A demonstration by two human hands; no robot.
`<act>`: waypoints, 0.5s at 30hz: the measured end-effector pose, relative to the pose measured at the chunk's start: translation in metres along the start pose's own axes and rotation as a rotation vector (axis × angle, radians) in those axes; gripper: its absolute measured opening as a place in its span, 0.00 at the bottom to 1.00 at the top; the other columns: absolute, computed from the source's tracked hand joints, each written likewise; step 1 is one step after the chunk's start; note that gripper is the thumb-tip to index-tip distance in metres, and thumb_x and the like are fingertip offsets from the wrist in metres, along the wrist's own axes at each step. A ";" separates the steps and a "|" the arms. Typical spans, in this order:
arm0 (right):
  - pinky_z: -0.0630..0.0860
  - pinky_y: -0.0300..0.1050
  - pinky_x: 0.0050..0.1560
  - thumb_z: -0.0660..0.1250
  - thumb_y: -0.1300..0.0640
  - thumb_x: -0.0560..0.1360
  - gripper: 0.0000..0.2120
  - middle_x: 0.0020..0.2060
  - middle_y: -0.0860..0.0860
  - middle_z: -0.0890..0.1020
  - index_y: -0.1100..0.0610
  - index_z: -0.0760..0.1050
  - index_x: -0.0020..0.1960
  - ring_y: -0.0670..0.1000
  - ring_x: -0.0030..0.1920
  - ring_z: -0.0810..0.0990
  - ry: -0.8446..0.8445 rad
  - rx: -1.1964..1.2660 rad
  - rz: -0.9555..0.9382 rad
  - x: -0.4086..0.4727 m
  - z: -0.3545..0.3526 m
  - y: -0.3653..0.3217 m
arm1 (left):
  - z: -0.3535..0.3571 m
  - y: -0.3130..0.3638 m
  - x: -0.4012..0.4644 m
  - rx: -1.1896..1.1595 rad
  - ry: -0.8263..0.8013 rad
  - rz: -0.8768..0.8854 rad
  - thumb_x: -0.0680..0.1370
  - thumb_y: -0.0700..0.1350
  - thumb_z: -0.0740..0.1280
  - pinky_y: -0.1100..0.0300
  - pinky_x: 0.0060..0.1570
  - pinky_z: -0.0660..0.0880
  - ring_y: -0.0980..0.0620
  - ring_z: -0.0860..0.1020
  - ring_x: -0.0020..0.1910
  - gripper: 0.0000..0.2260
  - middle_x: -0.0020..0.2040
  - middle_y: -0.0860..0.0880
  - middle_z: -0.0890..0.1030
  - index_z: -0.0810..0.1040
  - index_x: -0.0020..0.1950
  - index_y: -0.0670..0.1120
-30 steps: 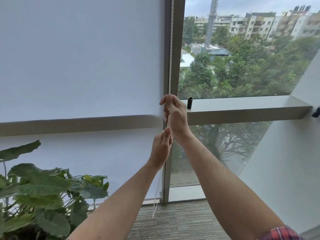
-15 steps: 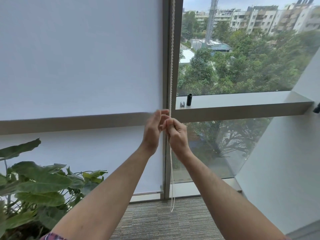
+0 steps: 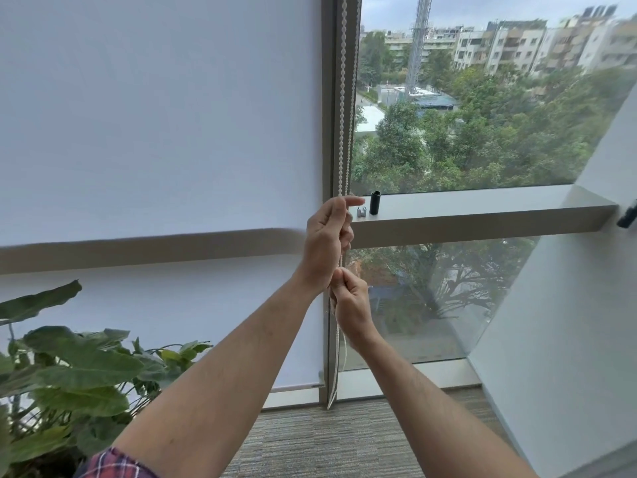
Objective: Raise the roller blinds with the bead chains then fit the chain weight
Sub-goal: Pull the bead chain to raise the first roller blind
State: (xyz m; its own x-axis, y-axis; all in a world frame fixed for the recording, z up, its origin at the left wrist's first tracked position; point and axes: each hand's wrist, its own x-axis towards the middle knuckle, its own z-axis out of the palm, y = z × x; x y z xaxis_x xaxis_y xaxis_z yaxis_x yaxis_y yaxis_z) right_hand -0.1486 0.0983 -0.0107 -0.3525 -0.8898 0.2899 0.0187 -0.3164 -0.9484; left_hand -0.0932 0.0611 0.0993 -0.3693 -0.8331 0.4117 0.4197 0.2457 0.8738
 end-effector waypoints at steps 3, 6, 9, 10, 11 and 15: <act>0.59 0.34 0.25 0.58 0.53 0.81 0.18 0.23 0.40 0.65 0.49 0.75 0.34 0.41 0.25 0.60 -0.002 -0.043 0.032 -0.009 -0.005 0.015 | -0.003 0.007 -0.001 -0.010 -0.014 0.007 0.84 0.49 0.56 0.59 0.25 0.55 0.55 0.61 0.26 0.13 0.34 0.51 0.67 0.79 0.56 0.46; 0.60 0.34 0.27 0.58 0.53 0.81 0.17 0.23 0.40 0.66 0.49 0.75 0.35 0.41 0.26 0.61 -0.003 -0.058 0.068 -0.022 -0.005 0.027 | -0.001 0.017 0.004 -0.012 -0.014 0.019 0.84 0.50 0.56 0.64 0.24 0.59 0.56 0.60 0.25 0.14 0.31 0.53 0.66 0.80 0.52 0.47; 0.59 0.34 0.27 0.58 0.55 0.81 0.17 0.23 0.40 0.66 0.49 0.75 0.35 0.41 0.26 0.61 -0.018 -0.069 0.076 -0.027 -0.005 0.030 | 0.000 0.016 0.003 -0.016 0.001 0.016 0.85 0.49 0.54 0.65 0.23 0.58 0.58 0.59 0.23 0.17 0.26 0.57 0.64 0.77 0.43 0.45; 0.59 0.34 0.26 0.58 0.55 0.81 0.17 0.23 0.40 0.66 0.49 0.75 0.35 0.41 0.25 0.61 -0.032 -0.070 0.079 -0.026 -0.006 0.029 | 0.000 0.015 0.001 -0.019 0.017 0.019 0.85 0.48 0.53 0.65 0.22 0.58 0.58 0.59 0.22 0.18 0.24 0.57 0.64 0.75 0.41 0.45; 0.59 0.34 0.25 0.58 0.54 0.81 0.17 0.23 0.40 0.66 0.49 0.76 0.35 0.42 0.25 0.61 -0.052 -0.063 0.093 -0.024 -0.006 0.027 | 0.001 0.014 -0.001 -0.018 0.030 0.027 0.85 0.48 0.53 0.64 0.21 0.57 0.58 0.59 0.21 0.18 0.23 0.57 0.64 0.75 0.40 0.45; 0.59 0.37 0.25 0.57 0.52 0.82 0.18 0.25 0.43 0.66 0.48 0.78 0.37 0.44 0.25 0.60 -0.163 0.003 0.192 -0.019 -0.009 0.024 | 0.004 0.009 -0.007 -0.006 0.064 0.051 0.84 0.49 0.55 0.65 0.20 0.58 0.58 0.60 0.18 0.18 0.21 0.56 0.65 0.76 0.38 0.48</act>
State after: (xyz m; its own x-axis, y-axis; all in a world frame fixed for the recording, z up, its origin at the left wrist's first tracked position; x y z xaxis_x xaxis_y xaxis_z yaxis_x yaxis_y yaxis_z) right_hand -0.1498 0.1110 -0.0404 -0.1869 -0.9748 0.1215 0.0741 -0.1373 -0.9877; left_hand -0.0904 0.0714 0.1056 -0.2937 -0.8498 0.4377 0.4412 0.2857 0.8507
